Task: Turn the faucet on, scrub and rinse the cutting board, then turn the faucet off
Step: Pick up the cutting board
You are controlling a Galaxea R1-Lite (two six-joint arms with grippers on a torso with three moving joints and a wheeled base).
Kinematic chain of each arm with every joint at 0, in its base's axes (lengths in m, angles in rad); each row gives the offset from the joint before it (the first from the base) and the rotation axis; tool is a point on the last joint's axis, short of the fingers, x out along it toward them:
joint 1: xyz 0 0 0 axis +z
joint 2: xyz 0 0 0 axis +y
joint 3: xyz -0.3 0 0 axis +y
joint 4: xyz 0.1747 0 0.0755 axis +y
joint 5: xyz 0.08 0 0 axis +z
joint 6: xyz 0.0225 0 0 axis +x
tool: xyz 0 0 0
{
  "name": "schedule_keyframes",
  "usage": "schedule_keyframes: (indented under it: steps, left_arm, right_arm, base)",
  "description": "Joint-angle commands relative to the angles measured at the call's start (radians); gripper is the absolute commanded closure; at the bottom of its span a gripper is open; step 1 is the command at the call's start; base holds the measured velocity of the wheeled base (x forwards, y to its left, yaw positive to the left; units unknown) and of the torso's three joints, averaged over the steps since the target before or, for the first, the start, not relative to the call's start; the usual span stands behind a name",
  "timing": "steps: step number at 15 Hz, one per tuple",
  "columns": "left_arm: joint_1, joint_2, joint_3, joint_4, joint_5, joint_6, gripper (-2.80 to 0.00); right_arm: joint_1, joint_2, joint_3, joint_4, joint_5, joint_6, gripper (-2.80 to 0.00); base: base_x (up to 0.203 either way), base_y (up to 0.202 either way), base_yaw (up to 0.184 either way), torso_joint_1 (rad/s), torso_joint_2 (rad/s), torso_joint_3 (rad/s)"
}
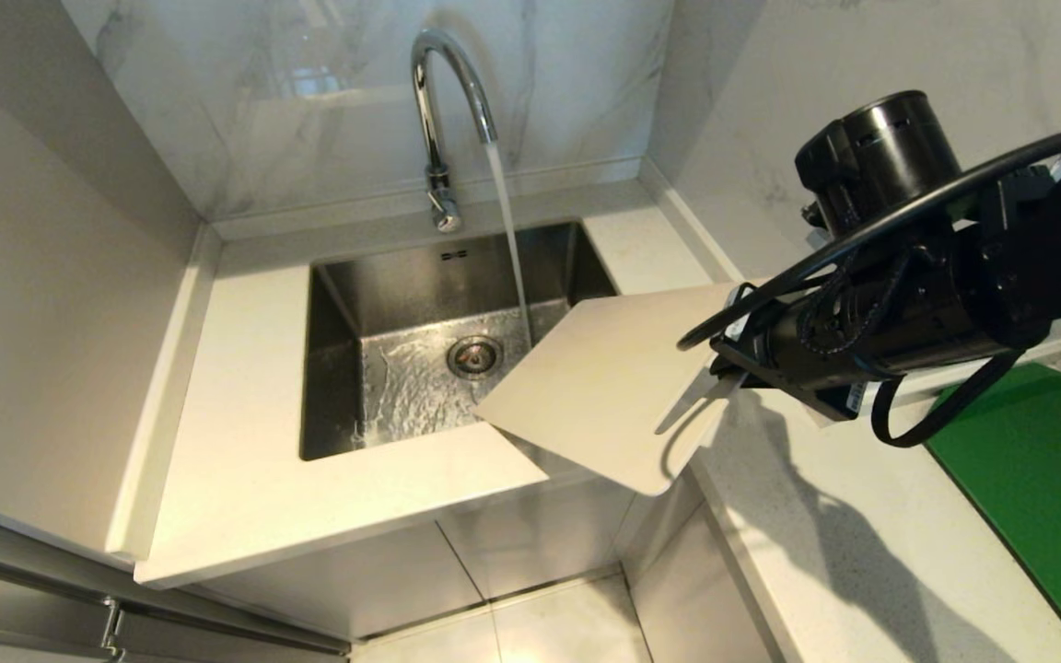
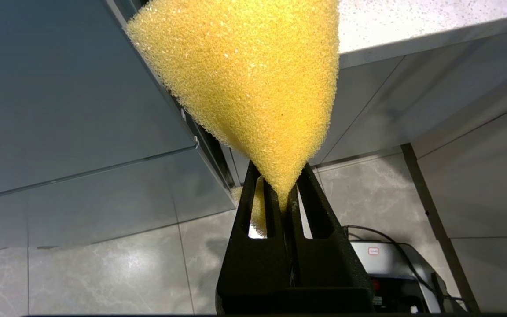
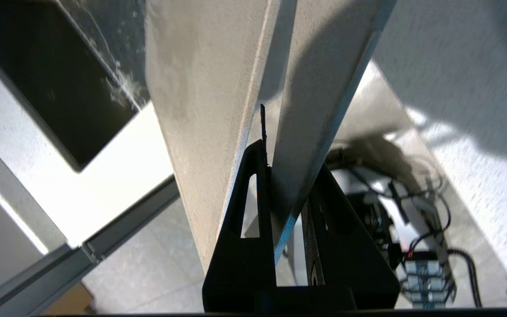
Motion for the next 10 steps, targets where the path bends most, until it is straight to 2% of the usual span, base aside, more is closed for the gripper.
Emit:
schedule_keyframes:
  steps: [1,4,10]
  left_arm:
    - [0.0,-0.002,0.0,0.002,0.0,0.0,0.0]
    - [0.0,-0.002,0.0,0.001,0.0,0.0,0.0]
    - [0.0,-0.002,0.0,0.002,0.001,0.0,0.0]
  right_arm:
    - [-0.008,0.01,-0.052,0.003,-0.013,-0.023,0.0]
    - [-0.034,0.009,-0.088,0.013,-0.014,-0.113,0.0]
    - [-0.133,0.059,-0.295,0.032,-0.013,-0.337,0.0]
  base:
    - [0.0,0.0,0.0,0.0,0.0,0.0]
    - [0.0,0.0,0.0,0.0,0.0,0.0]
    - [0.0,0.0,0.0,0.0,0.0,0.0]
